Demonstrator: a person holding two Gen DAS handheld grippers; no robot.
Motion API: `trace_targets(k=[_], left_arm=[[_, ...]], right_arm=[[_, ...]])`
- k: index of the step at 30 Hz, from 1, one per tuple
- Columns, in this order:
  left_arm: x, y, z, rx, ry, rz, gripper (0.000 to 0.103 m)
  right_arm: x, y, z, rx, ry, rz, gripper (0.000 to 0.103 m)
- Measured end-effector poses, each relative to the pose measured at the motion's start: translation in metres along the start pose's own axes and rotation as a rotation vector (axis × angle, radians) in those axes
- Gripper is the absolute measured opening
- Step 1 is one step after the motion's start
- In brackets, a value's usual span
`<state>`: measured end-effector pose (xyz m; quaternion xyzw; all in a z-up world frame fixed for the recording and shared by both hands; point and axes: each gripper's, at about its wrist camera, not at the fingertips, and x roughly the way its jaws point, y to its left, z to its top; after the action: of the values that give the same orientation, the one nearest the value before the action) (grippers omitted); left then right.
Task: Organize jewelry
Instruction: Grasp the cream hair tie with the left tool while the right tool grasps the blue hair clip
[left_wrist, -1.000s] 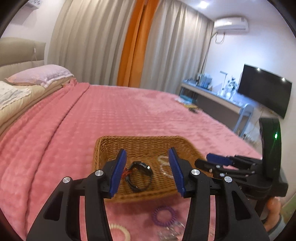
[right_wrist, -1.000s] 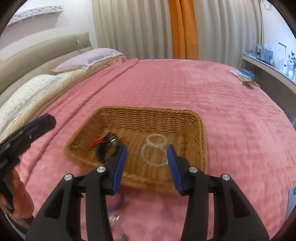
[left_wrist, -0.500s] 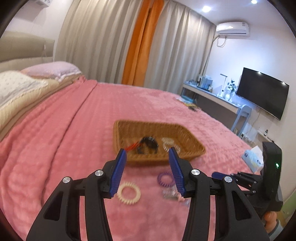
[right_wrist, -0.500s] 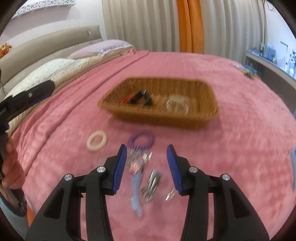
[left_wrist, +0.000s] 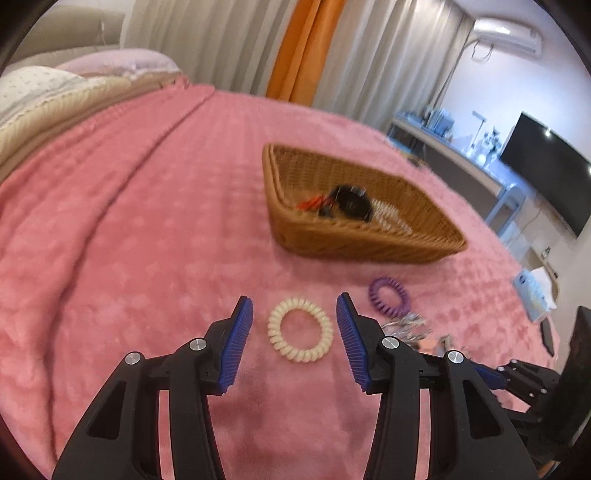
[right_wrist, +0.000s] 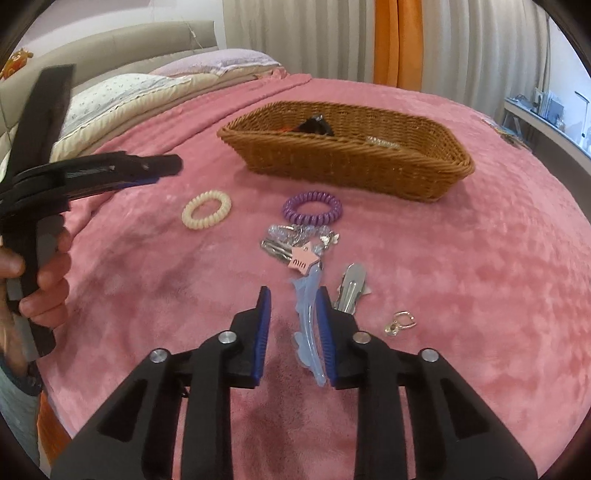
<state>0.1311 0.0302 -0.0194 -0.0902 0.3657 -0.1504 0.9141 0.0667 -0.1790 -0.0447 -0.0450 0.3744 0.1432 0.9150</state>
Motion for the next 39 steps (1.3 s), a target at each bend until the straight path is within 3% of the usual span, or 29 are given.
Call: trace_targets(k=[5, 11, 15, 19, 21, 23, 25, 31, 39], left_arm=[[0.022, 0.008, 0.001, -0.021, 0.052, 0.0, 0.044], [0.035, 0.011, -0.002, -0.034, 0.085, -0.002, 0.044], [0.042, 0.009, -0.004, -0.026, 0.115, 0.021, 0.04], [0.047, 0.005, -0.006, 0.0, 0.138, 0.065, 0.037], [0.048, 0.001, -0.008, 0.019, 0.15, 0.09, 0.028], [0.049, -0.002, -0.011, 0.037, 0.161, 0.109, 0.014], [0.047, -0.005, -0.014, 0.049, 0.165, 0.106, 0.01], [0.032, -0.011, -0.023, 0.055, 0.133, 0.091, 0.009], [-0.007, -0.025, -0.034, 0.03, 0.016, 0.033, 0.009]], right_arm=[[0.009, -0.004, -0.001, 0.017, 0.034, 0.035, 0.02], [0.018, 0.0, -0.001, 0.006, 0.06, -0.007, 0.02], [0.018, 0.01, -0.003, -0.038, 0.054, -0.062, 0.02], [0.017, 0.01, -0.005, -0.039, 0.051, -0.056, 0.017], [0.016, 0.009, -0.006, -0.038, 0.05, -0.048, 0.011], [0.015, 0.01, -0.006, -0.039, 0.047, -0.041, 0.01], [0.014, 0.01, -0.006, -0.041, 0.046, -0.037, 0.01], [0.004, 0.011, -0.008, -0.032, 0.019, 0.002, 0.01], [-0.016, 0.001, -0.003, 0.018, -0.047, 0.029, 0.01]])
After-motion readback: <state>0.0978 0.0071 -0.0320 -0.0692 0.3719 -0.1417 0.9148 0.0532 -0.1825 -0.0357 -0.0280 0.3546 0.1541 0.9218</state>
